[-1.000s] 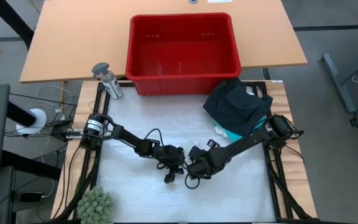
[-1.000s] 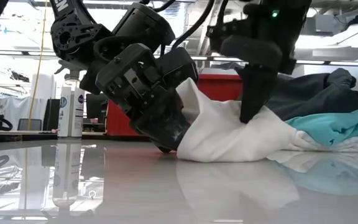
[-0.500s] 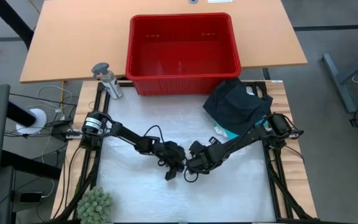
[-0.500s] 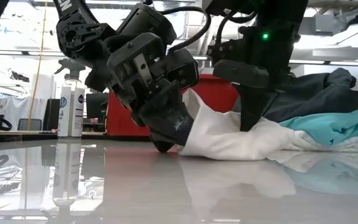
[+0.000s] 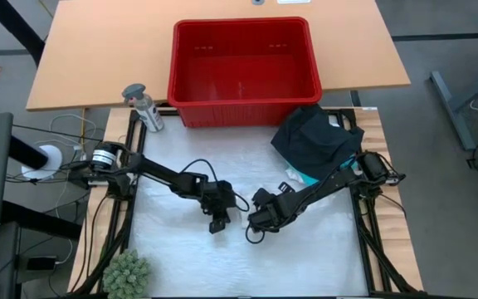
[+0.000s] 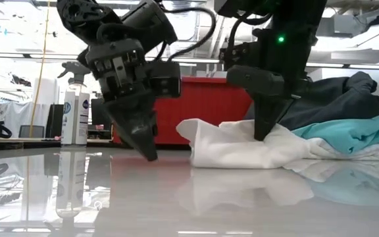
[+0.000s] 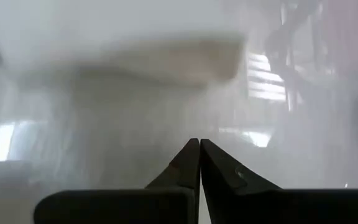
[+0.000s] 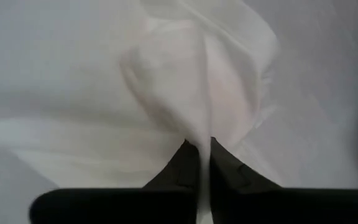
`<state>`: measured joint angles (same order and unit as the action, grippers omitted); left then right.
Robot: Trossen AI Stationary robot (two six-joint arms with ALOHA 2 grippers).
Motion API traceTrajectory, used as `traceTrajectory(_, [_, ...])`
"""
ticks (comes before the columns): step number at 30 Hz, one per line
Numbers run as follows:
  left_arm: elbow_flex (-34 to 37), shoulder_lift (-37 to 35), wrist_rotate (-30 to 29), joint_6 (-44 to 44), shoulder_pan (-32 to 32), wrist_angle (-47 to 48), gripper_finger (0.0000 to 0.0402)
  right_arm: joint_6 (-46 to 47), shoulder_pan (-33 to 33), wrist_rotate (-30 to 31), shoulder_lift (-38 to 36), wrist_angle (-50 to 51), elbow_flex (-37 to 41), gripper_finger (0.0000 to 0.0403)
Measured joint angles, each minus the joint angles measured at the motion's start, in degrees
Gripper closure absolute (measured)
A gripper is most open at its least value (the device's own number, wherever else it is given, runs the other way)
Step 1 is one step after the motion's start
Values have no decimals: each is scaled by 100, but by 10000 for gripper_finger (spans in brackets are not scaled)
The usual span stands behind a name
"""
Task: Fold Laundry from Bin
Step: Fold the white underwear
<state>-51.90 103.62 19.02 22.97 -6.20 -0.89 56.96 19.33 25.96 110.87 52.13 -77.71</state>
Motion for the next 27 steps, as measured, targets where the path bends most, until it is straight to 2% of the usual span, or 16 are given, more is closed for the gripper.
traceTrajectory(10, [-17,-180,-233,-20,0,49,401,352,-24,-297,-176,19,-2,241])
traceTrajectory(13, [-17,-182,-263,28,2,70,401,605,-80,-246,-391,258,-11,219])
traceTrajectory(17, [-20,-182,-283,63,2,90,401,943,-179,87,-659,840,-5,210])
traceTrajectory(21, [-26,-186,-283,136,2,92,401,115,-165,339,-996,762,-9,209])
traceTrajectory(24, [-26,-228,-286,182,2,157,401,-928,-55,160,-1172,387,-9,206])
traceTrajectory(27, [-28,-313,-299,165,2,161,401,-1575,74,27,-1248,-83,-11,192])
